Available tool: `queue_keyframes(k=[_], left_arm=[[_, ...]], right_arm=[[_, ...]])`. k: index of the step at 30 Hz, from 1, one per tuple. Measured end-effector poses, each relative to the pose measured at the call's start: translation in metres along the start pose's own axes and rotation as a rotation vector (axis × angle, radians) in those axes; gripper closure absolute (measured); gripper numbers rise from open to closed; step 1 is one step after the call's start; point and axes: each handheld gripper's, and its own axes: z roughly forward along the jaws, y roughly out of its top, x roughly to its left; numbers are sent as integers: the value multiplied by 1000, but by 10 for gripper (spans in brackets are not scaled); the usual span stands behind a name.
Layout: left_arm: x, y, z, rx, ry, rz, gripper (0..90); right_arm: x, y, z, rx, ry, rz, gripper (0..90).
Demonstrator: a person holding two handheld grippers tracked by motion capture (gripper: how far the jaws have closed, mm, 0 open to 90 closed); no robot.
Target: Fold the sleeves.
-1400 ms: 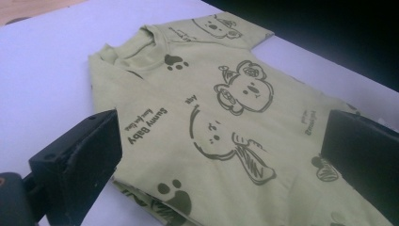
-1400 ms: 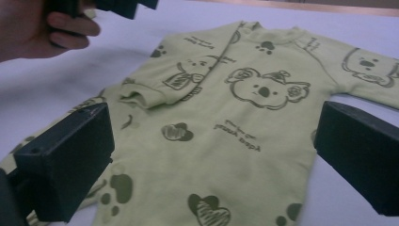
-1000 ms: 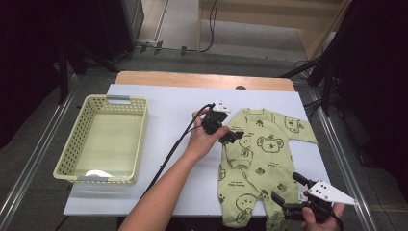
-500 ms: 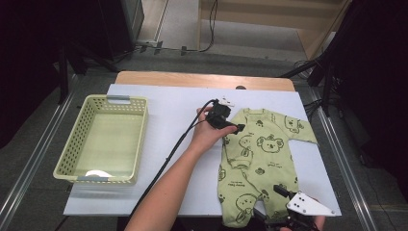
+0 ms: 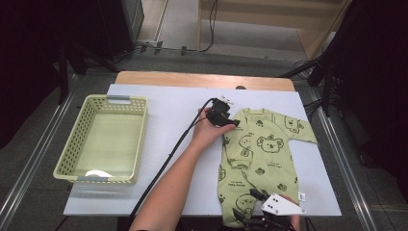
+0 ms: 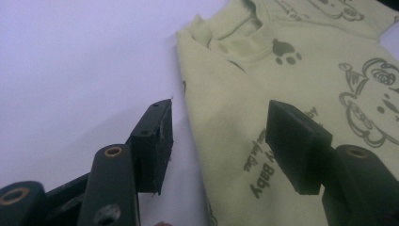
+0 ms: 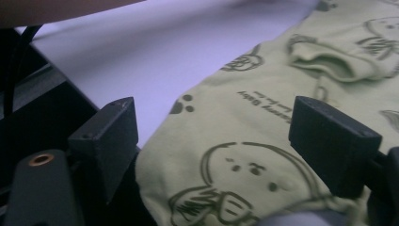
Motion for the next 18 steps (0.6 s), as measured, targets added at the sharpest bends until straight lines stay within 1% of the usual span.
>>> queue_keyframes(k=[1, 3, 4, 6, 10, 14, 16, 18], left_arm=[[1, -1, 1, 9, 3, 6, 432], [2, -2, 3, 14, 2, -3, 444], [3, -3, 3, 21, 4, 2, 449], [3, -3, 5, 25, 5, 0, 460], [4, -3, 5, 24, 7, -11, 489], [4, -4, 5, 23, 5, -19, 517], [3, -4, 5, 23, 2, -22, 547], [1, -4, 5, 29, 5, -11, 572]], right_arm=[[2, 0, 3, 3, 5, -5, 204], [4, -1, 8, 12, 16, -7, 254], [5, -1, 10, 19, 19, -7, 269], [7, -1, 15, 27, 27, -12, 322], [11, 2, 25, 34, 42, -7, 380], [16, 3, 34, 54, 29, -21, 421], [17, 2, 36, 66, 11, -32, 455], [17, 1, 37, 57, -8, -41, 473]])
